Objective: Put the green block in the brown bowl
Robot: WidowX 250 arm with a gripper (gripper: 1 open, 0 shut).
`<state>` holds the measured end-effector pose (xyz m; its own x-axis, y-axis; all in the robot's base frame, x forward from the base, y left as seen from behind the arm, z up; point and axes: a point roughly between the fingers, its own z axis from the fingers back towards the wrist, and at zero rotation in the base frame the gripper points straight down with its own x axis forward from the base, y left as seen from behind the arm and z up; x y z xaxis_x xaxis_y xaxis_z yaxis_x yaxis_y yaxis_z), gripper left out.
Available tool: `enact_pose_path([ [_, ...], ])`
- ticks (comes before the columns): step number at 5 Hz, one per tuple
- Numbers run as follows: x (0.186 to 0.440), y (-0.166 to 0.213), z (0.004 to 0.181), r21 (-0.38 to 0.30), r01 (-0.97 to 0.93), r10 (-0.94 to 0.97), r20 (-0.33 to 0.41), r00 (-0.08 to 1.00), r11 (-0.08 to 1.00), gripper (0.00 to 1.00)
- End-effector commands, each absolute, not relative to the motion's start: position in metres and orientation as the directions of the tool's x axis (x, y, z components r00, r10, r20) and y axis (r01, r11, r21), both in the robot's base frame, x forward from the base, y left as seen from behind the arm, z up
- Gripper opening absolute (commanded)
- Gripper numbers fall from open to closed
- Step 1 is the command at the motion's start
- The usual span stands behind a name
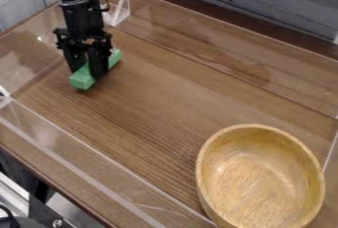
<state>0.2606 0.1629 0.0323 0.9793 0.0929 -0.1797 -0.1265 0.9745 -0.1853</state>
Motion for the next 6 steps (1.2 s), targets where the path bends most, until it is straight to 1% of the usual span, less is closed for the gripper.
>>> enact_pose_path([
  [1,0.273,0.167,0.070,-0.142,-0.114,0.100,-0.103,0.990,0.983,0.00],
  [4,0.280,0.157,0.092,-0.154,-0.112,0.098,-0.097,0.990,0.982,0.00],
  [5,0.283,0.148,0.107,-0.161,-0.110,0.096,-0.088,0.991,0.981,0.00],
  [6,0.287,0.131,0.127,-0.168,-0.096,0.084,-0.077,0.993,0.981,0.00],
])
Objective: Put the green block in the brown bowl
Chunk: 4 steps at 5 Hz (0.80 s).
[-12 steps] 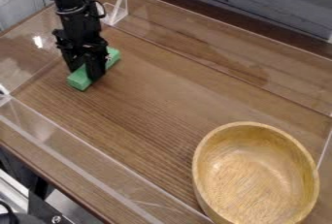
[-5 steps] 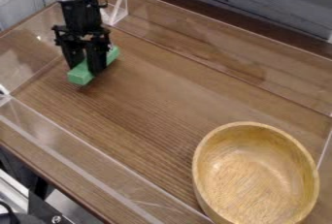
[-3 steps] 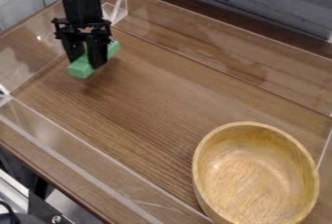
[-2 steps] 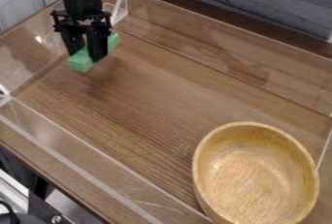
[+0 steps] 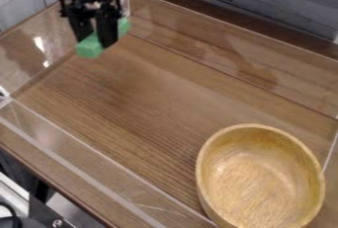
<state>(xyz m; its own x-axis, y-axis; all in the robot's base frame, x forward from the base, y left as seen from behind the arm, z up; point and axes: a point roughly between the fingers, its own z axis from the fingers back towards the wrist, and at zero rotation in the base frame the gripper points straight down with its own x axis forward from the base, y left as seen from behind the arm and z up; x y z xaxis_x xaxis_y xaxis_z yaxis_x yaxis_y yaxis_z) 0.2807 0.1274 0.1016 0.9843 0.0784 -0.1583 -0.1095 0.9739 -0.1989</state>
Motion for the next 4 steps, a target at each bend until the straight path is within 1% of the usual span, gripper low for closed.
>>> enact_pose_path([
  [1,0.287,0.118,0.143,-0.178,-0.069,0.058,-0.068,0.996,0.982,0.00],
  [2,0.285,0.116,0.147,-0.188,-0.056,0.045,-0.061,0.997,0.981,0.00],
  [4,0.277,0.119,0.136,-0.193,-0.035,0.024,-0.059,0.998,0.981,0.00],
])
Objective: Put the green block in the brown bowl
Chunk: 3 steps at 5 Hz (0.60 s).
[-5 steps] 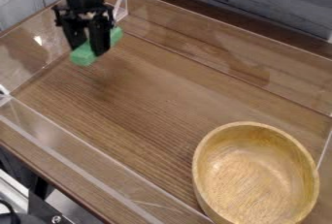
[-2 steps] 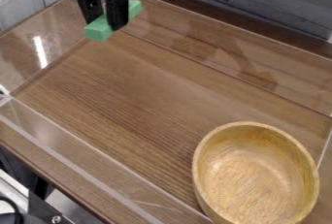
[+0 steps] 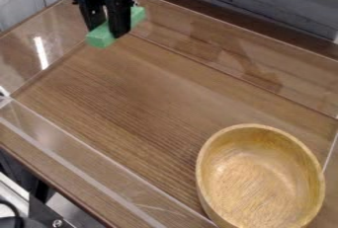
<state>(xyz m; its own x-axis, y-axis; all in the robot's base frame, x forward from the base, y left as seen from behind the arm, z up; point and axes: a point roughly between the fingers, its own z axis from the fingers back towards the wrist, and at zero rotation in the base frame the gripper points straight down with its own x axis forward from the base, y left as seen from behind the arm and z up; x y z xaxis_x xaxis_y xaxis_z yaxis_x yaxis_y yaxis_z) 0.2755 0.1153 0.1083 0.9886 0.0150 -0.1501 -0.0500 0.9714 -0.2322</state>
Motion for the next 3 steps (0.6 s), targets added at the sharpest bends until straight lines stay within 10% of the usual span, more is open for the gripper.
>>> enact_pose_path([
  [1,0.275,0.124,0.137,-0.199,-0.029,0.018,-0.054,0.998,0.980,0.00],
  [3,0.272,0.140,0.137,-0.212,-0.034,0.025,-0.046,0.999,0.977,0.00],
])
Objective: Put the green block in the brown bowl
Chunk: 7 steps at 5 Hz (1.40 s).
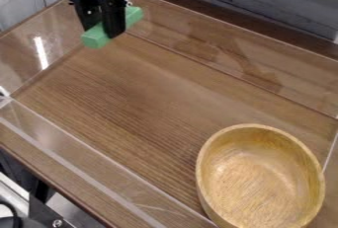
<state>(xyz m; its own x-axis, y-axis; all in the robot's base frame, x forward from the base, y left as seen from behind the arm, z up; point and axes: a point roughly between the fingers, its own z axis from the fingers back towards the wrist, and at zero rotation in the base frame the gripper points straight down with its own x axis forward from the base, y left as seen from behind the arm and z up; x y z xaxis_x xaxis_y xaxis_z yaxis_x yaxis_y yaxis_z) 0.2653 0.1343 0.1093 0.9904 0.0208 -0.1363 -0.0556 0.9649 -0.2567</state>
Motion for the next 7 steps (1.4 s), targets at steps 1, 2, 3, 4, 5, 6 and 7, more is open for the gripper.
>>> enact_pose_path([
  [1,0.271,0.144,0.138,-0.218,-0.028,0.019,-0.043,0.999,0.975,0.00],
  [2,0.270,0.146,0.138,-0.225,-0.023,0.014,-0.041,0.999,0.974,0.00],
  [3,0.269,0.145,0.138,-0.232,-0.017,0.008,-0.038,0.999,0.973,0.00],
  [4,0.268,0.144,0.139,-0.238,-0.012,0.004,-0.035,0.999,0.971,0.00],
  [5,0.267,0.143,0.139,-0.245,-0.008,0.000,-0.033,0.999,0.969,0.00],
  [6,0.272,0.156,0.130,-0.240,-0.023,0.016,-0.031,0.999,0.970,0.00],
  [7,0.276,0.168,0.121,-0.235,-0.038,0.031,-0.030,0.999,0.971,0.00],
])
